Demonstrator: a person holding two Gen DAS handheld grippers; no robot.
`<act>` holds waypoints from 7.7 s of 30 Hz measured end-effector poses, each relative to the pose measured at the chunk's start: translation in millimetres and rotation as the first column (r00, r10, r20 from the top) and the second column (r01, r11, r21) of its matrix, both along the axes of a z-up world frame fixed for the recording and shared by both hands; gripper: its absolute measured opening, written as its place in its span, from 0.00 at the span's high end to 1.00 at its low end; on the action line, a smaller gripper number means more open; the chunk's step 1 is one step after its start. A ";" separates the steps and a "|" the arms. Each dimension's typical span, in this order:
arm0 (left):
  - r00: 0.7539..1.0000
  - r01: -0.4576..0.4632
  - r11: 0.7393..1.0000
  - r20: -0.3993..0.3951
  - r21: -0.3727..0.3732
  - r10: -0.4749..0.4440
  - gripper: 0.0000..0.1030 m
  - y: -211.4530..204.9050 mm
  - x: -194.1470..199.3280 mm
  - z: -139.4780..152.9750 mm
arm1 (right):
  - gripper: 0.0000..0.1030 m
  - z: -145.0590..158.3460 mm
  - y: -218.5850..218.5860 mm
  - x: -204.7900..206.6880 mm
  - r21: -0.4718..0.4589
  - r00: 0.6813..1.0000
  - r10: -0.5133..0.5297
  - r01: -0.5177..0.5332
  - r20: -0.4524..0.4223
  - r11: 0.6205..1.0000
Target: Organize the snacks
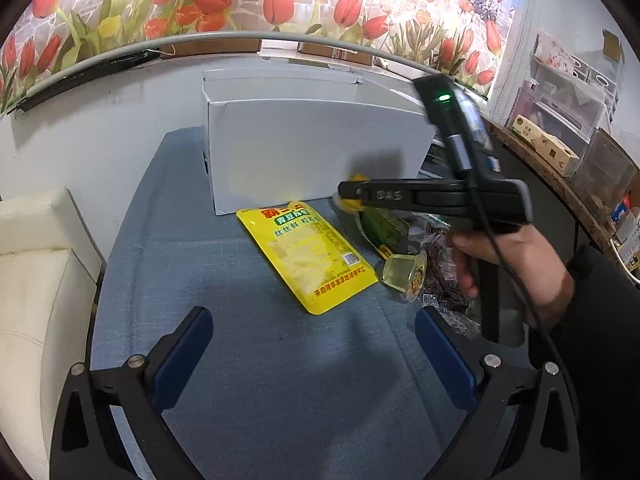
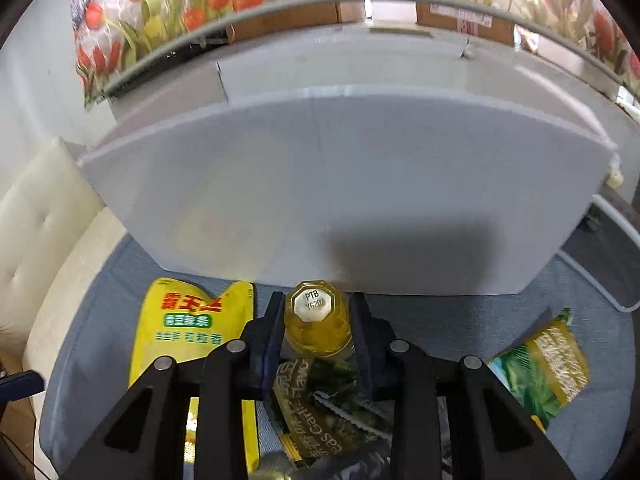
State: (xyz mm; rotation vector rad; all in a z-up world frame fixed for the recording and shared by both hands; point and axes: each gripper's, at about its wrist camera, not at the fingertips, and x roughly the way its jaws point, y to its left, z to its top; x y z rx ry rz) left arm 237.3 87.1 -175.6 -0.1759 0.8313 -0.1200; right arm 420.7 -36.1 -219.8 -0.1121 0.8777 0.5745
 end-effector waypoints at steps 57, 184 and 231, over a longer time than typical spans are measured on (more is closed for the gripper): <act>0.999 -0.029 1.000 0.019 0.006 0.029 0.93 -26.2 56.8 8.3 | 0.66 70.0 -97.5 -123.5 0.244 0.988 -0.026 -0.012 0.151 0.970; 0.999 0.048 0.999 -0.008 0.000 -0.048 0.00 -45.8 -57.6 -0.9 | 0.00 -0.8 -31.2 -42.9 0.003 0.998 0.060 -0.060 -0.016 0.998; 0.980 0.185 0.983 -0.081 0.001 -0.184 0.60 -90.4 74.8 -44.0 | 0.60 53.4 -176.4 -136.5 0.233 0.997 -0.050 0.036 0.053 0.972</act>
